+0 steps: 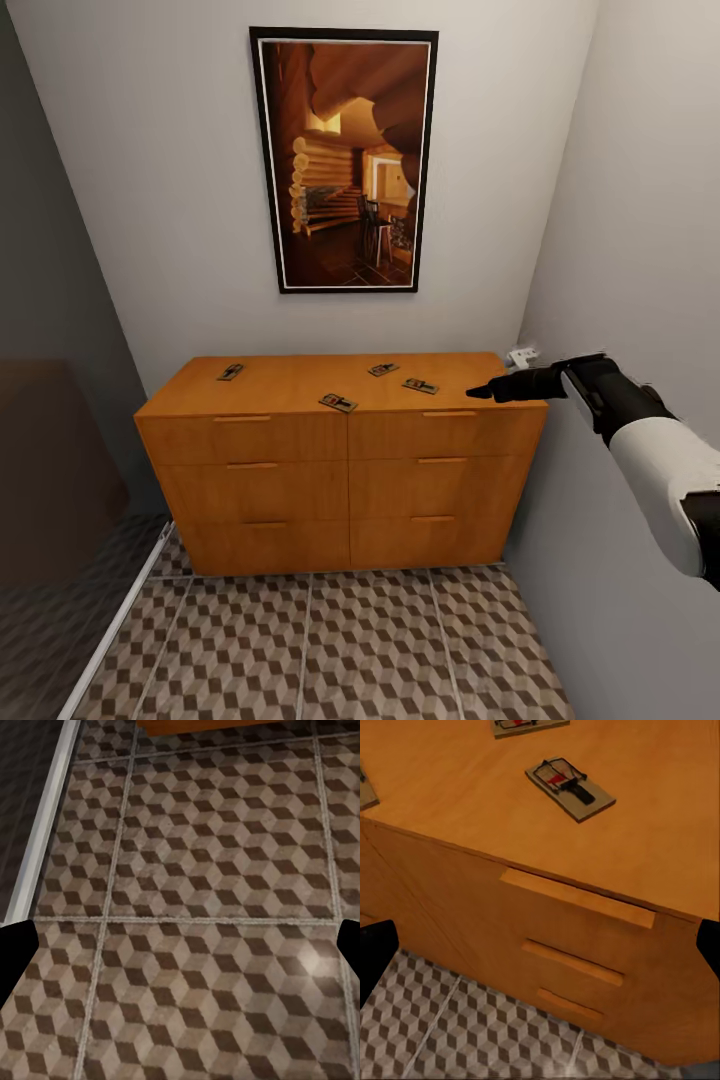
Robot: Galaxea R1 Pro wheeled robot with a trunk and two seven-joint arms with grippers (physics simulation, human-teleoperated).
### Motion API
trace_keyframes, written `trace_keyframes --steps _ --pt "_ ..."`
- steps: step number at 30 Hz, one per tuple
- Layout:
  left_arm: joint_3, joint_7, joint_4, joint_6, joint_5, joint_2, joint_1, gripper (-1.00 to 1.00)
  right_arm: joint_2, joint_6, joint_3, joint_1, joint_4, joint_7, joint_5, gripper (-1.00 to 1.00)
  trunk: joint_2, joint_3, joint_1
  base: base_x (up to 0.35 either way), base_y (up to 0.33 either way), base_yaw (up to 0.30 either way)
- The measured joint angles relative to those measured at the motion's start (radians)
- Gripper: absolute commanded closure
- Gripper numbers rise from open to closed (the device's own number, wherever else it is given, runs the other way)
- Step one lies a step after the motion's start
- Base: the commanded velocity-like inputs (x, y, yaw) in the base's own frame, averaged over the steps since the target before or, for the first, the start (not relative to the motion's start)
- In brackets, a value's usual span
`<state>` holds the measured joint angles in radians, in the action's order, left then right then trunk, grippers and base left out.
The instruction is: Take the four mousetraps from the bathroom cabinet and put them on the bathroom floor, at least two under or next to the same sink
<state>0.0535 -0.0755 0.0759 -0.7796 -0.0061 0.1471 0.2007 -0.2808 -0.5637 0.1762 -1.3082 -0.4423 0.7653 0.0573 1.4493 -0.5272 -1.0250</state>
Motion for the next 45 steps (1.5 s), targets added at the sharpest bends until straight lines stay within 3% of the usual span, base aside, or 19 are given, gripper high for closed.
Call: trace_keyframes --steps 11,24,34,45 --pt "0.0 0.0 0.0 0.0 0.0 0.0 0.0 -1.0 0.008 0.057 0.0 0.062 0.028 0.007 -0.031 -1.0 0.0 0.0 0.0 0.0 0.0 0.0" --pt "0.0 0.0 0.0 0.0 0.0 0.0 0.0 -1.0 0.008 0.13 0.001 0.063 0.026 0.051 -0.027 -1.0 0.0 0.0 0.0 0.0 0.0 0.0" --pt "0.0 0.0 0.0 0.0 0.0 0.0 0.0 -1.0 0.006 0.135 0.005 0.063 0.017 0.106 -0.006 -1.0 0.0 0.0 0.0 0.0 0.0 0.0" --pt "0.0 0.0 0.0 0.0 0.0 0.0 0.0 -1.0 -0.003 0.13 0.003 0.063 -0.033 0.115 0.02 -1.0 0.0 0.0 0.0 0.0 0.0 0.0"
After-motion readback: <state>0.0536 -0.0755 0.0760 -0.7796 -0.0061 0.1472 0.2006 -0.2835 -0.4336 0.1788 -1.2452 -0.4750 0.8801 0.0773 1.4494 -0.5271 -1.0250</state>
